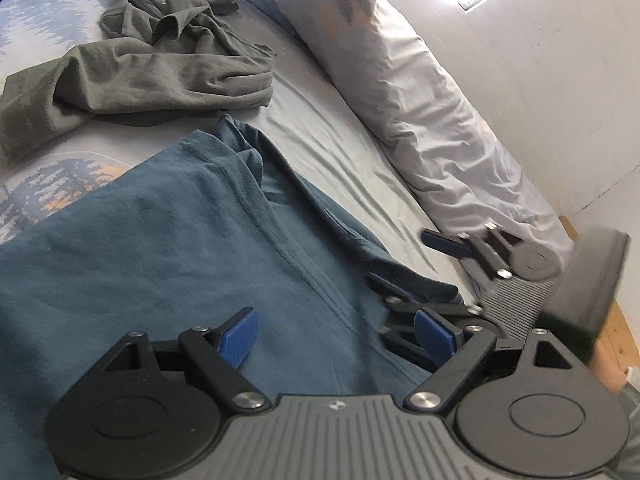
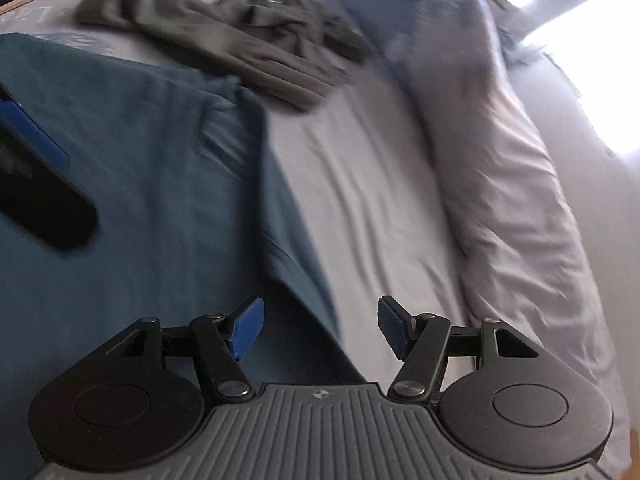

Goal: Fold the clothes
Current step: 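Move both open grippers over the laid-out teal shirt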

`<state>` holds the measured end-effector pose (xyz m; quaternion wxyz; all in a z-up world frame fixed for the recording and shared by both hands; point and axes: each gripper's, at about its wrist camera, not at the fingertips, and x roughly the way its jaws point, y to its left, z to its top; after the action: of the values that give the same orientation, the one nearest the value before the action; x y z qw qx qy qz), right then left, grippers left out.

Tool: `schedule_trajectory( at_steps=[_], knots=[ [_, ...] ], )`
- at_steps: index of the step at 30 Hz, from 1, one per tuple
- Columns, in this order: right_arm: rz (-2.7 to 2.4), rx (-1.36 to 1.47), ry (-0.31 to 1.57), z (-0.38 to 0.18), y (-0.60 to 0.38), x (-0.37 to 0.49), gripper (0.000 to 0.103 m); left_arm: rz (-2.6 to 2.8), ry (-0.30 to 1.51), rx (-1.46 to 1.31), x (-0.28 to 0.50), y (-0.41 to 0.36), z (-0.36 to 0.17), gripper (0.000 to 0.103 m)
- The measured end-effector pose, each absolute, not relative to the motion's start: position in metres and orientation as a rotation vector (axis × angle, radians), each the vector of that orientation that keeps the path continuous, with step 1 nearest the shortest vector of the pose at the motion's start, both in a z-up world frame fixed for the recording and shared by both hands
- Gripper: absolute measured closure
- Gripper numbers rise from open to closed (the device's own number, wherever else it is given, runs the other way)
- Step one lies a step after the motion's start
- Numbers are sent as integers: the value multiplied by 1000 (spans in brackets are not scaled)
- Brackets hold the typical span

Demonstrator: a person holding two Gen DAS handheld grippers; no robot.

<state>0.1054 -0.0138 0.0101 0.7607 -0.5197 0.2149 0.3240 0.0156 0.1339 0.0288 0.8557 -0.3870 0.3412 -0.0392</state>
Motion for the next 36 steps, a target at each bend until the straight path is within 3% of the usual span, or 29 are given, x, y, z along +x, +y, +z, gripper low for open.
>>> schedule_trajectory(
  at_steps=[8,19,27,36],
  knots=[
    [667,-1163,472,-5,10,137,39,-86,721,-824,16,143,27,18],
    [342,-1123,271,17,4,176,39,-88,706,-831,20,151,29,18],
    [276,-881,348,57,-44,167,39,-57,670,-772,20,155,37,18],
    [257,-495,427,120,-140,89,35,3,497,-526,9,195,75,18]
  ],
)
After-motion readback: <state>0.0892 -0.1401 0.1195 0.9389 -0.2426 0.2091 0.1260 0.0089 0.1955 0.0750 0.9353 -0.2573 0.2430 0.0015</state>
